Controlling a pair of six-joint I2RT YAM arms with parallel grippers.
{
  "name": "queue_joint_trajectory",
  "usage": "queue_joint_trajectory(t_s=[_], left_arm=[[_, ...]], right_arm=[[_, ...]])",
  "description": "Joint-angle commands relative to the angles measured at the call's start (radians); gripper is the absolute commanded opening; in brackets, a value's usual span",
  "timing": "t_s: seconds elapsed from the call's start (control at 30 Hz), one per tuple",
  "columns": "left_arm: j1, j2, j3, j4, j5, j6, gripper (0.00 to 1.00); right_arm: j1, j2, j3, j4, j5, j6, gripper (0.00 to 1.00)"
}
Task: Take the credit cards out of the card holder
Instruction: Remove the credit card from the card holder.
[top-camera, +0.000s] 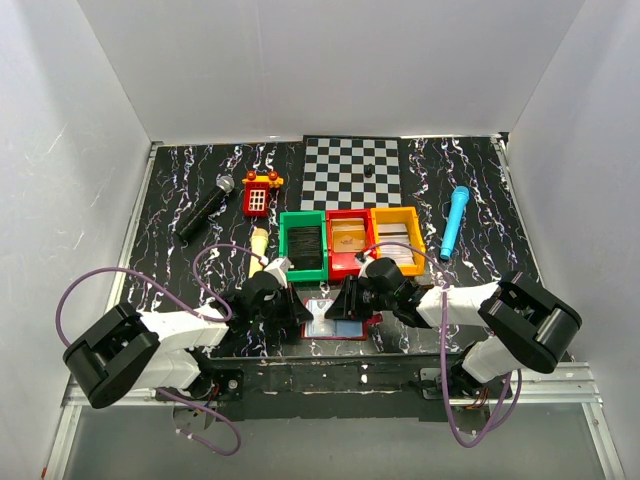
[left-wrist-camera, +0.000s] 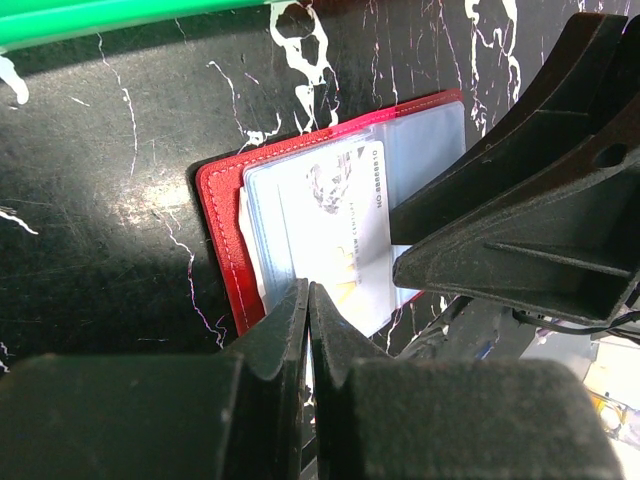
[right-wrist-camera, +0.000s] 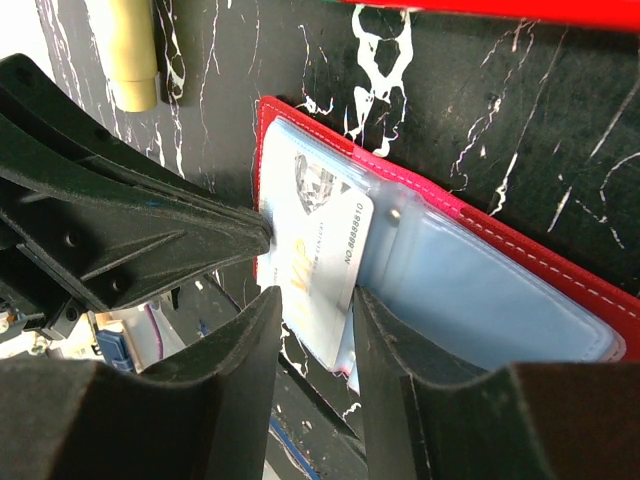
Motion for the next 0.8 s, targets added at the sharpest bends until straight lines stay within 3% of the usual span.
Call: queue_joint_trajectory(t_s=[0.0, 0.77], left_arm=[[0.003, 0.017, -0.017, 0.0, 0.004, -0.001, 0.0], [0.003, 0.08, -0.046, 0.048, 0.007, -0.018, 0.0]], right_arm=[[-0.001, 0.008, 0.03, 0.046, -0.015, -0.007, 0.41], [-0.004, -0.002, -0.032, 0.236, -0.081, 0.002, 0.38]])
